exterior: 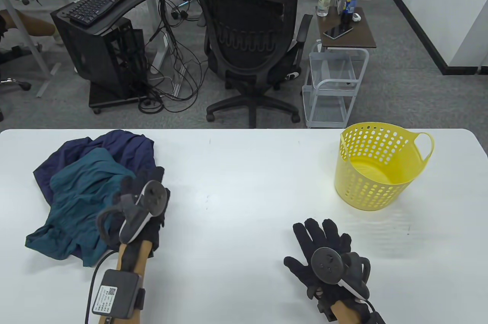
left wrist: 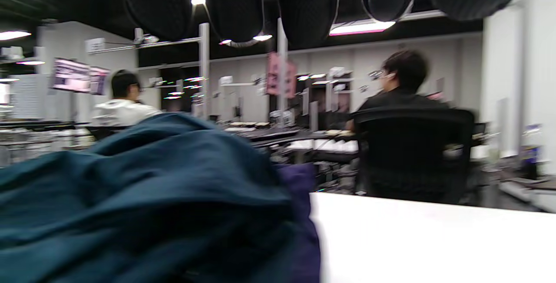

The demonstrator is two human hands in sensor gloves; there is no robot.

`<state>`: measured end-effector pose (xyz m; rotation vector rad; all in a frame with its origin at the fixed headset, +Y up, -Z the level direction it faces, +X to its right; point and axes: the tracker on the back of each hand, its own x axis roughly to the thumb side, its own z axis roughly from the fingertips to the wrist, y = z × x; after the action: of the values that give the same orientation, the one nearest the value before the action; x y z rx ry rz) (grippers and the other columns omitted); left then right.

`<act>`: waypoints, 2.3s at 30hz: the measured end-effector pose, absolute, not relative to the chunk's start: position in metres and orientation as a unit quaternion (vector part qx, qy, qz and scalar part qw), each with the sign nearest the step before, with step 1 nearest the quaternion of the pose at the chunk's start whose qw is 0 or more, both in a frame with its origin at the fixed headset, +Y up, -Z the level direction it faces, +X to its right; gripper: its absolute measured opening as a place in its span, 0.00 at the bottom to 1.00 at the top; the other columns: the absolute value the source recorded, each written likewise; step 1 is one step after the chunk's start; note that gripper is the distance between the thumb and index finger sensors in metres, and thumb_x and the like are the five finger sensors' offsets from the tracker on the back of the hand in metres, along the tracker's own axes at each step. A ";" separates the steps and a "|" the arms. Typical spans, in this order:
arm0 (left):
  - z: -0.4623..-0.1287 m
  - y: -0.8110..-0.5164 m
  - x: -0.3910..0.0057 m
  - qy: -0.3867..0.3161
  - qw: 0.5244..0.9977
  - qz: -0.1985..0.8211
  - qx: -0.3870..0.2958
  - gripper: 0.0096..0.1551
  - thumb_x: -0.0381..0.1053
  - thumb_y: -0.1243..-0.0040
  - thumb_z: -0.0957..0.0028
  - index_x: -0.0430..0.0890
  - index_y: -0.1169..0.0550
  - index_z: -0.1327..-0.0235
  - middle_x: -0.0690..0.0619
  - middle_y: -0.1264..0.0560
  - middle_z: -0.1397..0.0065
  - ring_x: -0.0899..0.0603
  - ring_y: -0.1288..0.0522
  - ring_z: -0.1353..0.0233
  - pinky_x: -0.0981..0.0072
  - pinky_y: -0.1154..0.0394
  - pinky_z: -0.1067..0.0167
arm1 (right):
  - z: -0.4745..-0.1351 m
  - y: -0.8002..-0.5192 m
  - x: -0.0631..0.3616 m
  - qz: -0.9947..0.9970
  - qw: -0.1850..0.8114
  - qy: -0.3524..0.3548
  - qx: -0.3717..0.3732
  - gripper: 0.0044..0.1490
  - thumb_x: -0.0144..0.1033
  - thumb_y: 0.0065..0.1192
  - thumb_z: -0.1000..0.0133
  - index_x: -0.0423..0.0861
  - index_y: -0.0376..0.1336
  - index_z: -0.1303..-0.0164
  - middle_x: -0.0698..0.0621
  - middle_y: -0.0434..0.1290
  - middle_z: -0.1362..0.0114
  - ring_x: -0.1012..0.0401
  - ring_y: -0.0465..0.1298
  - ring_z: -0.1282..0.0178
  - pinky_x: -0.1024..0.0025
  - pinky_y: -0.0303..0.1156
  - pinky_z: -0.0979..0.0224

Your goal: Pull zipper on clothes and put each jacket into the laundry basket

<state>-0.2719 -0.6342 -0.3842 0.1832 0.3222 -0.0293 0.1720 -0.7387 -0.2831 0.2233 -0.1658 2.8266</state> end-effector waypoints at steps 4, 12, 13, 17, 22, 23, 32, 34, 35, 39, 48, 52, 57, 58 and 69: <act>-0.405 -0.649 -0.333 0.235 0.970 0.046 0.027 0.47 0.76 0.42 0.62 0.74 0.45 0.27 0.59 0.47 0.12 0.34 0.50 0.16 0.30 0.40 0.29 | -0.283 -0.738 0.176 0.984 0.153 -0.054 0.071 0.54 0.76 0.53 0.50 0.61 0.46 0.17 0.51 0.50 0.09 0.36 0.45 0.13 0.22 0.44 0.26; -0.420 -0.703 -0.385 0.268 0.950 0.162 -0.007 0.57 0.82 0.40 0.68 0.81 0.56 0.30 0.56 0.62 0.12 0.26 0.58 0.17 0.20 0.42 0.34 | -0.283 -0.739 0.177 0.984 0.157 -0.042 0.068 0.54 0.75 0.53 0.50 0.61 0.46 0.16 0.50 0.49 0.09 0.37 0.44 0.13 0.23 0.44 0.26; -0.423 -0.710 -0.387 0.276 0.948 0.155 -0.019 0.58 0.83 0.41 0.69 0.81 0.58 0.30 0.55 0.65 0.13 0.24 0.58 0.18 0.19 0.41 0.35 | -0.283 -0.739 0.177 0.984 0.158 -0.042 0.067 0.54 0.75 0.54 0.50 0.60 0.46 0.16 0.50 0.49 0.09 0.37 0.44 0.13 0.23 0.44 0.26; -0.436 -0.732 -0.392 0.299 0.938 0.148 -0.091 0.64 0.83 0.39 0.69 0.80 0.69 0.36 0.51 0.75 0.17 0.22 0.53 0.19 0.24 0.36 0.34 | -0.281 -0.739 0.175 0.984 0.156 -0.044 0.072 0.53 0.75 0.53 0.50 0.60 0.47 0.17 0.50 0.49 0.09 0.37 0.45 0.13 0.23 0.44 0.26; -0.443 -0.731 -0.390 0.348 0.935 0.067 -0.019 0.52 0.72 0.35 0.63 0.82 0.54 0.33 0.51 0.48 0.16 0.37 0.25 0.33 0.48 0.20 0.46 | -0.279 -0.738 0.171 0.984 0.154 -0.048 0.078 0.53 0.75 0.53 0.49 0.60 0.48 0.17 0.50 0.50 0.09 0.37 0.45 0.14 0.23 0.45 0.26; -0.444 -0.728 -0.390 0.346 0.937 0.042 0.007 0.47 0.67 0.33 0.62 0.81 0.48 0.34 0.52 0.40 0.19 0.42 0.20 0.39 0.52 0.18 0.51 | -0.279 -0.738 0.171 0.984 0.154 -0.048 0.079 0.53 0.75 0.54 0.49 0.60 0.48 0.17 0.50 0.50 0.09 0.37 0.45 0.14 0.23 0.45 0.26; -0.417 -0.682 -0.401 0.322 0.935 0.059 0.133 0.28 0.54 0.32 0.59 0.75 0.28 0.47 0.54 0.25 0.33 0.50 0.12 0.58 0.61 0.12 0.66 | -0.279 -0.737 0.174 0.983 0.161 -0.047 0.074 0.53 0.75 0.53 0.49 0.59 0.49 0.17 0.50 0.50 0.09 0.37 0.45 0.14 0.23 0.44 0.26; -0.406 -0.663 -0.404 0.314 0.932 0.083 0.161 0.27 0.54 0.32 0.58 0.75 0.28 0.47 0.54 0.25 0.33 0.50 0.12 0.58 0.61 0.12 0.66 | -0.279 -0.736 0.174 0.983 0.163 -0.049 0.073 0.53 0.74 0.53 0.49 0.59 0.49 0.17 0.50 0.50 0.09 0.37 0.45 0.14 0.23 0.44 0.26; -0.399 -0.650 -0.405 0.306 0.929 0.101 0.181 0.27 0.54 0.32 0.58 0.75 0.28 0.47 0.54 0.25 0.33 0.50 0.12 0.58 0.60 0.12 0.65 | -0.279 -0.735 0.174 0.982 0.164 -0.050 0.074 0.52 0.75 0.53 0.49 0.59 0.49 0.17 0.50 0.50 0.09 0.37 0.45 0.14 0.23 0.44 0.26; -0.378 -0.608 -0.400 0.270 0.923 0.143 0.233 0.27 0.54 0.32 0.58 0.75 0.28 0.46 0.54 0.25 0.32 0.50 0.13 0.58 0.60 0.12 0.65 | -0.279 -0.736 0.175 0.983 0.164 -0.050 0.073 0.52 0.75 0.53 0.49 0.59 0.49 0.17 0.50 0.50 0.09 0.37 0.45 0.14 0.23 0.44 0.26; -0.324 -0.532 -0.331 0.116 0.912 0.233 0.316 0.27 0.55 0.33 0.57 0.76 0.28 0.45 0.55 0.27 0.29 0.49 0.14 0.53 0.58 0.14 0.61 | -0.282 -0.738 0.184 0.983 0.170 -0.048 0.055 0.52 0.74 0.53 0.49 0.59 0.50 0.17 0.50 0.51 0.09 0.37 0.45 0.14 0.23 0.45 0.26; -0.310 -0.520 -0.287 0.037 0.913 0.267 0.305 0.28 0.56 0.33 0.56 0.75 0.28 0.43 0.55 0.27 0.29 0.49 0.14 0.53 0.58 0.14 0.61 | -0.282 -0.737 0.189 0.982 0.177 -0.048 0.046 0.52 0.73 0.54 0.49 0.58 0.50 0.17 0.50 0.51 0.09 0.37 0.45 0.14 0.23 0.44 0.26; -0.296 -0.530 -0.218 -0.054 0.922 0.291 0.249 0.28 0.56 0.34 0.56 0.75 0.29 0.41 0.54 0.27 0.28 0.48 0.14 0.52 0.58 0.15 0.61 | -0.283 -0.736 0.195 0.980 0.188 -0.049 0.039 0.52 0.74 0.53 0.49 0.59 0.50 0.17 0.50 0.51 0.09 0.37 0.45 0.14 0.23 0.44 0.26; -0.294 -0.539 -0.200 -0.074 0.925 0.290 0.235 0.29 0.56 0.34 0.56 0.74 0.29 0.41 0.54 0.27 0.27 0.48 0.14 0.52 0.58 0.15 0.61 | -0.283 -0.736 0.197 0.980 0.192 -0.050 0.036 0.52 0.74 0.53 0.49 0.58 0.50 0.17 0.50 0.51 0.09 0.37 0.45 0.14 0.23 0.44 0.26; -0.296 -0.741 -0.073 -0.150 0.987 0.051 0.017 0.31 0.60 0.38 0.56 0.76 0.33 0.38 0.57 0.29 0.25 0.47 0.16 0.45 0.57 0.17 0.55 | -0.289 -0.741 0.219 0.978 0.198 -0.056 -0.029 0.47 0.65 0.57 0.46 0.56 0.53 0.19 0.49 0.54 0.11 0.37 0.49 0.15 0.24 0.46 0.26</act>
<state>-0.0732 -0.7408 -0.2964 0.0341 -0.3020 0.1028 0.2189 -0.7411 -0.2887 -0.0805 -0.1571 2.7365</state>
